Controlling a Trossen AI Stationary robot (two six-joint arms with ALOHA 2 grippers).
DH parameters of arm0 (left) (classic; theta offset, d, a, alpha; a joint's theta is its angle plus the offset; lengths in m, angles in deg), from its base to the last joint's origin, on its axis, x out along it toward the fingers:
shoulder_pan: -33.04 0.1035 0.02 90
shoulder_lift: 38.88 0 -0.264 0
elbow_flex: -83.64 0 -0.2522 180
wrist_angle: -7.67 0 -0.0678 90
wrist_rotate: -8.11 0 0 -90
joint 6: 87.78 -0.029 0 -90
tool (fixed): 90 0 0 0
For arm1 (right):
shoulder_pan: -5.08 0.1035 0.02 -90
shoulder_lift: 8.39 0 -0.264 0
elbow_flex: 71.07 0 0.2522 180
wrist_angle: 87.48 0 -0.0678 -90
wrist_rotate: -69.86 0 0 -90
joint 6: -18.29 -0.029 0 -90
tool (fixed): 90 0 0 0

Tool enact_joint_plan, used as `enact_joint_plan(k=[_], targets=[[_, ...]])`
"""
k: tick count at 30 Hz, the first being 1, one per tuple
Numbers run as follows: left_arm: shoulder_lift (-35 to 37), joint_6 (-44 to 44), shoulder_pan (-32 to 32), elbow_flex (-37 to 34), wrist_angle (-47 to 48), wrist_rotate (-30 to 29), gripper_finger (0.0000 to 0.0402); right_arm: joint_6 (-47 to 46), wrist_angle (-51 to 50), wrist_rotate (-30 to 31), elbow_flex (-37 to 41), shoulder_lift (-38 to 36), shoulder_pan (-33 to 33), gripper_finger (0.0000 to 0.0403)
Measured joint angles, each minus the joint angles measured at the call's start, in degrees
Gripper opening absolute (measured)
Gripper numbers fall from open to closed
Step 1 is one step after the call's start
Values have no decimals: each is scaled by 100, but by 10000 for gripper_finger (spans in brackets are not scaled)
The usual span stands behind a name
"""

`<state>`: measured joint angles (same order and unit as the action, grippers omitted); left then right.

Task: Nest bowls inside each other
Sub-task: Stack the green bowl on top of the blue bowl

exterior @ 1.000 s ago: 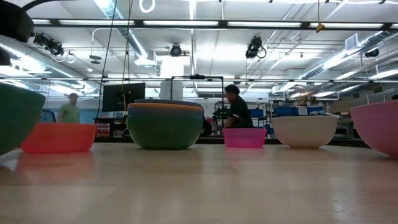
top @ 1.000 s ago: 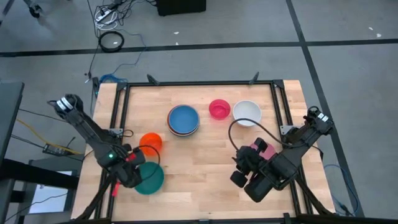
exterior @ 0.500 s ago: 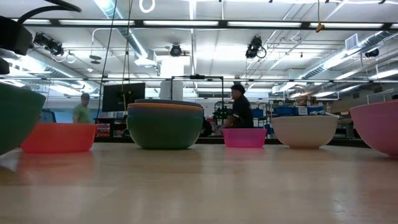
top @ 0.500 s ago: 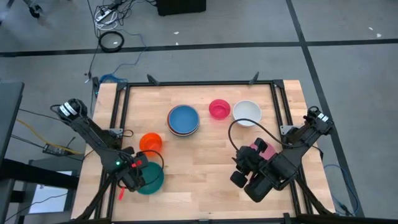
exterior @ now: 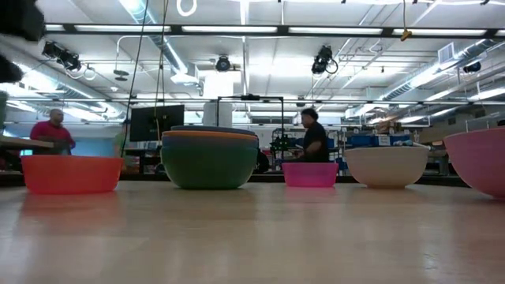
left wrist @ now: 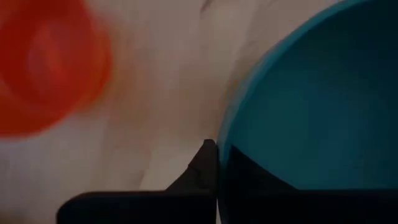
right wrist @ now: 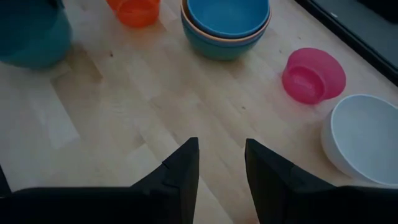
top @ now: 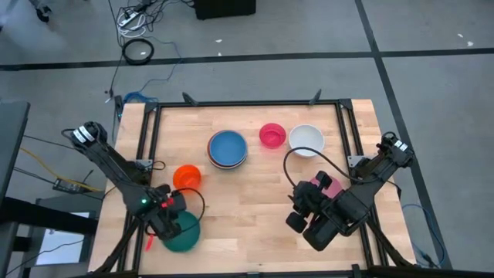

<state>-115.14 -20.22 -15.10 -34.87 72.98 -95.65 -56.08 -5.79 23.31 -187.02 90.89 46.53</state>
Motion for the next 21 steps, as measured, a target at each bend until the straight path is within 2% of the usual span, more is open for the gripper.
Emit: enact_joint_plan(k=[4, 8, 11, 15, 21], targets=[[101, -700, 39, 837, 156, -904, 7, 17, -25, 33, 0, 0, -31, 116], [108, -1637, 427, 1774, 987, -1993, 6, 105, -24, 52, 0, 0, -98, 116], [117, -2249, 933, 2237, 1452, -2302, 6, 172, -22, 52, 0, 0, -152, 116], [115, -3241, 1656, 2572, 1521, -2773, 6, 260, -22, 55, 0, 0, -230, 116], [115, -4734, 2916, 2714, 1446, -2852, 6, 304, -22, 63, 0, 0, -295, 116]])
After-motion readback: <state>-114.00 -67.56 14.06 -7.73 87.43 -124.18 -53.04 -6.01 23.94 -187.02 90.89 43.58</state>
